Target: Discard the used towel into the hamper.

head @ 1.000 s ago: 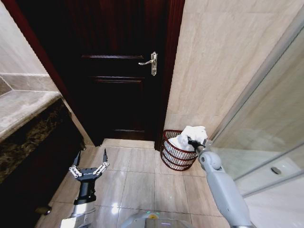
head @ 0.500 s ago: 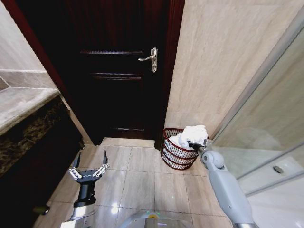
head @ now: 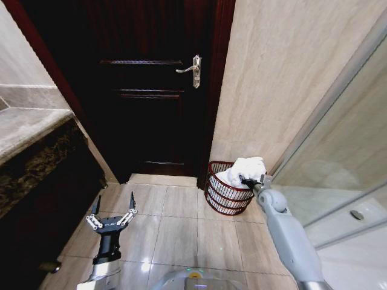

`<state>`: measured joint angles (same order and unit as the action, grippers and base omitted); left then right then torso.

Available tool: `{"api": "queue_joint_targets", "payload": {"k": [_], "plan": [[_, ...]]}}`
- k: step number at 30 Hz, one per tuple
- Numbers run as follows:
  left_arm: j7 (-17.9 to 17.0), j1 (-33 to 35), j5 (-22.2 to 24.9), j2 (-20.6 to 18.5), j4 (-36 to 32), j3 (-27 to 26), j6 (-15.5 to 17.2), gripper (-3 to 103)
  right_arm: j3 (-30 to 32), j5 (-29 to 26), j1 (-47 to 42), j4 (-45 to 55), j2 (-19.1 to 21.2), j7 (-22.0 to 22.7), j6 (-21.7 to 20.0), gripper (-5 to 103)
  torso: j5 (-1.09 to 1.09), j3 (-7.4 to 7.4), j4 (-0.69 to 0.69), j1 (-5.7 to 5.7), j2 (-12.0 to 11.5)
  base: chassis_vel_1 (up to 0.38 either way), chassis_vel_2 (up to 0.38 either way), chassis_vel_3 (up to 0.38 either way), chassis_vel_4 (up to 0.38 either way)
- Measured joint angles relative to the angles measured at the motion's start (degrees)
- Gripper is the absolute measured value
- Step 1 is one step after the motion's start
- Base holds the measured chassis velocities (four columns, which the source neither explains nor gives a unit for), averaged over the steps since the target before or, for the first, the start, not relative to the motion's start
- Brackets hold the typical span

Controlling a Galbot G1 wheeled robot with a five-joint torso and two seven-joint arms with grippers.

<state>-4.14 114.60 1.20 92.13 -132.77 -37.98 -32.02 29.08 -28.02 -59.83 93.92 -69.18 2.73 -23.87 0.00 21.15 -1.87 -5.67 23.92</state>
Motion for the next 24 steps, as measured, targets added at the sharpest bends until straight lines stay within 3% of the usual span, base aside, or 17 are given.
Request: {"api": "queue_joint_targets", "payload": {"k": [2,5,6,8,10,11,13,15,18,24], "plan": [[0.0,0.0,0.1,0.0,-0.1,0.0,0.1,100,0.2,0.8,-0.9,0.6,-0.1,0.0,2.2,37,0.00,0.01,-0.01,0.00,0.0,0.000,0.000,0.000,0.000],[0.0,0.0,1.4,0.0,-0.8,-0.5,1.9,100,1.1,4.6,-4.3,2.4,-0.4,-0.7,10.6,54,0.00,0.07,-0.01,-0.03,0.1,0.000,0.000,0.000,0.000],[0.0,0.0,1.4,0.0,-0.8,-0.5,1.9,100,1.1,4.6,-4.3,2.4,-0.4,-0.7,10.6,54,0.00,0.07,-0.01,-0.03,0.1,0.000,0.000,0.000,0.000],[-0.1,-1.3,2.0,0.0,-1.5,-0.7,4.3,100,1.7,5.3,-5.7,3.7,-1.0,-0.7,12.3,65,0.00,0.11,-0.02,-0.06,0.2,0.000,0.000,0.000,0.000],[-0.2,-2.5,2.1,0.0,-1.7,-0.7,5.6,100,2.1,5.4,-6.2,4.3,-1.3,-0.5,12.7,65,0.00,0.13,-0.02,-0.08,0.2,0.000,0.000,0.000,0.000],[-0.5,-4.2,2.2,0.0,-2.0,-0.7,7.4,100,2.7,5.7,-6.7,5.2,-1.7,-0.2,13.1,77,-0.01,0.15,-0.02,-0.09,0.2,0.000,0.000,0.000,0.000],[-1.0,-5.9,2.2,0.0,-2.3,-0.5,9.0,100,3.3,5.9,-7.1,5.9,-2.0,0.0,13.3,82,0.00,0.17,-0.02,-0.10,0.3,0.000,0.000,0.000,0.000],[-1.8,-8.7,2.2,0.0,-3.1,-0.3,12.8,100,5.0,6.0,-8.4,7.6,-2.8,0.3,14.0,92,0.00,0.21,-0.01,-0.14,0.3,0.000,0.000,0.000,0.000],[-1.9,-10.2,2.9,0.0,-3.4,-0.2,15.3,100,6.2,6.0,-9.7,9.0,-2.8,0.3,14.9,99,0.00,0.24,-0.01,-0.15,0.4,0.000,0.000,0.000,0.000],[-2.2,-12.4,4.7,0.0,-0.7,-0.7,17.7,100,8.5,5.8,-10.6,11.4,-2.2,0.3,15.6,100,-0.03,0.29,-0.01,-0.18,0.5,0.000,0.000,0.000,0.000]]}}
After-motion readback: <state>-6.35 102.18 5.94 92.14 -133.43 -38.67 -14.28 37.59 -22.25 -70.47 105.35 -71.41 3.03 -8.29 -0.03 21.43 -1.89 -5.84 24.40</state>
